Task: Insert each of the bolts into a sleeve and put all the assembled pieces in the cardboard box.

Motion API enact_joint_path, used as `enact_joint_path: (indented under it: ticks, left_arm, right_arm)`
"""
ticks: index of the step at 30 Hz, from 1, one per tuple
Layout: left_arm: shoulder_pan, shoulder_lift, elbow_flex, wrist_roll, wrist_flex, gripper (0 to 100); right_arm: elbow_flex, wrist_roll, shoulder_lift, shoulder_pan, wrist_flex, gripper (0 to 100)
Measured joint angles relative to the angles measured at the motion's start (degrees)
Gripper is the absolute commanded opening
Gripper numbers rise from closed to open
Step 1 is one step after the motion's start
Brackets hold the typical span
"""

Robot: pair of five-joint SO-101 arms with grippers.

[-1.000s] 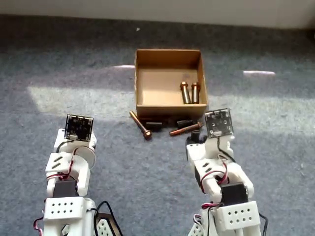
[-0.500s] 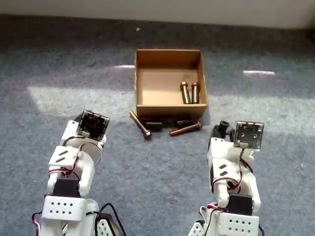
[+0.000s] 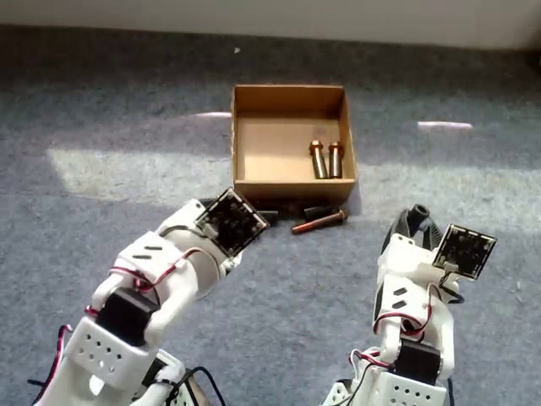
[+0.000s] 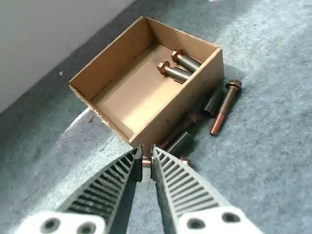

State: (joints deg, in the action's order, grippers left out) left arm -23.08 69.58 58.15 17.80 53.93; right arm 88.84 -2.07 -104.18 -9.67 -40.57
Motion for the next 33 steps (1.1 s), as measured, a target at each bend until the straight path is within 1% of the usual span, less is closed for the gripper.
enact_joint_path:
  ticks: [5,13,14,17,19,24,28,33]
  left_arm:
    - [-3.3,-15.6,-9.4,0.4,0.5,7]
    - [-7.1,-38.4,-22.8,0.4,0.5,7]
    - [-7.6,-40.7,-24.3,0.4,0.5,7]
    - [-9.1,-46.8,-28.4,0.4,0.5,14]
    - [-10.2,-50.8,-30.9,0.4,0.5,17]
    - [-13.2,-60.8,-35.7,0.4,0.4,17]
    - [-15.6,-69.0,-38.5,0.4,-3.3,16]
    - [-17.0,-77.0,-39.6,0.4,-11.1,14]
  right_arm:
    - [0.0,0.0,0.0,-1.0,0.0,0.5]
    - [0.0,0.0,0.0,-7.3,0.0,0.5]
    - [0.0,0.0,0.0,-7.9,0.0,0.5]
    - [0.0,0.0,0.0,-9.5,0.0,0.5]
    - [0.0,0.0,0.0,-10.4,0.0,0.5]
    - [0.0,0.0,0.0,-11.2,0.0,0.5]
    - [0.0,0.0,0.0,-11.2,0.0,0.5]
    - [0.0,0.0,0.0,-11.2,0.0,0.5]
